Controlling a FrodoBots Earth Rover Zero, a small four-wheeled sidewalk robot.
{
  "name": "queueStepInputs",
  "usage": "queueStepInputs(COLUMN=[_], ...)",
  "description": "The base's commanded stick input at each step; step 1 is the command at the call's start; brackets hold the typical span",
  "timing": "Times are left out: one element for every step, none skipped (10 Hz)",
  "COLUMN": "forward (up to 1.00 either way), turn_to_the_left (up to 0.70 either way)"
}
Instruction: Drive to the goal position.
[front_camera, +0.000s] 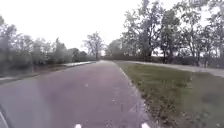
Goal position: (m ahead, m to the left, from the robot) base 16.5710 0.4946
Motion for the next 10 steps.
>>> queueStepInputs(forward=[1.00,1.00,1.00,1.00,1.00,1.00,1.00,1.00,1.00,1.00], turn_to_the_left=[0.00,0.00,0.00,0.00,0.00,0.00,0.00,0.00,0.00,0.00])
